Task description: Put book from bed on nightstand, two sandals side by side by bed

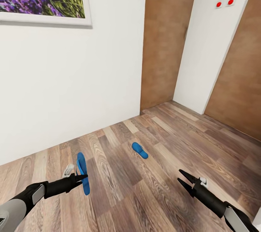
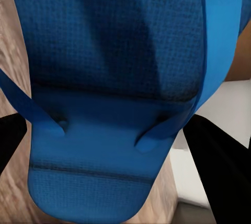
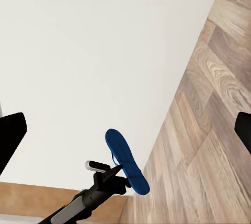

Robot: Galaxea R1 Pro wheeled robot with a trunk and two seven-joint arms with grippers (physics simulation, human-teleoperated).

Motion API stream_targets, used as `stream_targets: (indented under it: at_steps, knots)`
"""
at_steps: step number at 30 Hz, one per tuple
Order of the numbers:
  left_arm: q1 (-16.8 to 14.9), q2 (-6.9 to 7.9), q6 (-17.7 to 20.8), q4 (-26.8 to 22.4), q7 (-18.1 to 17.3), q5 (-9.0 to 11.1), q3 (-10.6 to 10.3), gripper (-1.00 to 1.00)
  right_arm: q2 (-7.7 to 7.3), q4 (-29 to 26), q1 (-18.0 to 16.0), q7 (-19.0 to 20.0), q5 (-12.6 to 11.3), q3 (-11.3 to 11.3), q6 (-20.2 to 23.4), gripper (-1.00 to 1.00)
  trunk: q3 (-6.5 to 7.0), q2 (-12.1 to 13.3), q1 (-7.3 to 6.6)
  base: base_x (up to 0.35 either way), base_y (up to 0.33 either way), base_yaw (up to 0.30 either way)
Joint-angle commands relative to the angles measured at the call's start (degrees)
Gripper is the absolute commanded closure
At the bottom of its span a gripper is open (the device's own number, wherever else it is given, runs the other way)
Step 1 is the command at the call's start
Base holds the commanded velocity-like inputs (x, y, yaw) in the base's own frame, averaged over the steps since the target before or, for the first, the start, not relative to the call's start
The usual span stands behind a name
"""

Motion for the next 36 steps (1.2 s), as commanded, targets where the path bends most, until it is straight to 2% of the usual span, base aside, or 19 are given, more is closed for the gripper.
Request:
stream_targets:
  at_steps: [1,14,36]
  knots:
    - [-0.04,0.0,0.5,0.01,-0.1,-0.09,0.31,1.0,-0.01,0.01,-0.02,0.01,-0.35,0.0,0.41,-1.0,-0.07,-0.02,0.0,0.114,-0.095,0.119]
    - [-0.05,0.44,0.5,0.06,0.44,-0.09,0.26,1.0,-0.01,0.05,-0.02,0.01,-0.35,0.0,0.47,-1.0,-0.34,-0.02,0.0,0.086,-0.028,0.119]
    - [-0.05,0.72,0.5,0.06,0.46,-0.09,0.25,1.0,-0.01,0.05,-0.02,0.01,-0.3,0.0,0.42,-1.0,-0.5,-0.02,0.0,0.007,0.0,0.119]
